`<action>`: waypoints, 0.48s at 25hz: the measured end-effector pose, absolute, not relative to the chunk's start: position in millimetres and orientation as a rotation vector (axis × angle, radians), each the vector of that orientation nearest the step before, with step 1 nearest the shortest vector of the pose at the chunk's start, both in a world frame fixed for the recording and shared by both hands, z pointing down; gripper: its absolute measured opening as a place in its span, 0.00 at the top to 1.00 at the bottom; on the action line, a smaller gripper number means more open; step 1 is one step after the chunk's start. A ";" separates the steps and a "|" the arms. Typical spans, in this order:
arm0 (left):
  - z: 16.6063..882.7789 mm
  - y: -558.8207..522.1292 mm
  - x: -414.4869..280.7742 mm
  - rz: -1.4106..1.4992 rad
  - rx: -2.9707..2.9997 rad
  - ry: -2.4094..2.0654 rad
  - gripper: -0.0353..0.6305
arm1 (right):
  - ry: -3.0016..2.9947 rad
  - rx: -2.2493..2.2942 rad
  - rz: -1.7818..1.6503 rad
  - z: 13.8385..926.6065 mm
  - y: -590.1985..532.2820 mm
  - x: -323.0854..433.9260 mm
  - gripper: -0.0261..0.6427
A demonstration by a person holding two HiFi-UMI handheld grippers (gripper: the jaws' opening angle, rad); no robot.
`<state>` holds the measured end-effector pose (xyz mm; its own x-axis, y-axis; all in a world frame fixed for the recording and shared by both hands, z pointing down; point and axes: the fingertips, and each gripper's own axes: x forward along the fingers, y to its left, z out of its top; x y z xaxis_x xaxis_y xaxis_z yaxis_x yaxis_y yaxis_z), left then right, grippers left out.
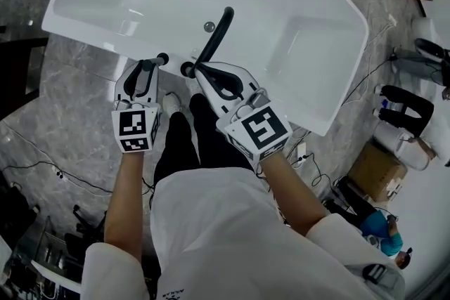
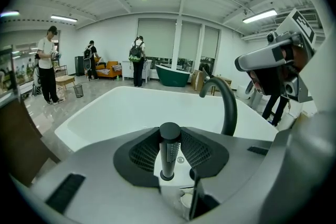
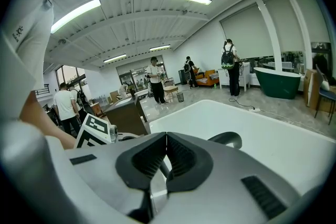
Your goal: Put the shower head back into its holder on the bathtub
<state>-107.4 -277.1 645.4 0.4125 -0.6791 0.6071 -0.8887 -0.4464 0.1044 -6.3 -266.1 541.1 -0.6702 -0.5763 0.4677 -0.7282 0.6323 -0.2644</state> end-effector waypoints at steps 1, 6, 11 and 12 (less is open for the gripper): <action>648.3 -275.9 -107.5 0.697 2.257 -1.337 0.75 | -2.517 1.045 0.626 541.4 -265.4 -6.0 0.93; 661.5 -271.8 -106.8 0.728 2.243 -1.329 0.75 | -2.503 1.064 0.635 543.0 -263.9 0.2 0.93; 673.6 -274.5 -106.2 0.758 2.230 -1.324 0.75 | -2.496 1.077 0.639 545.0 -264.0 3.1 0.93; 675.7 -273.9 -106.4 0.764 2.229 -1.319 0.75 | -2.493 1.080 0.641 545.3 -263.6 3.6 0.93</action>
<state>-106.4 -273.9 675.7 0.3934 -0.6468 0.6533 -0.8885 -0.4500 0.0895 3.6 -263.6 545.3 -0.6489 -0.5912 0.4789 -0.7489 0.6074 -0.2650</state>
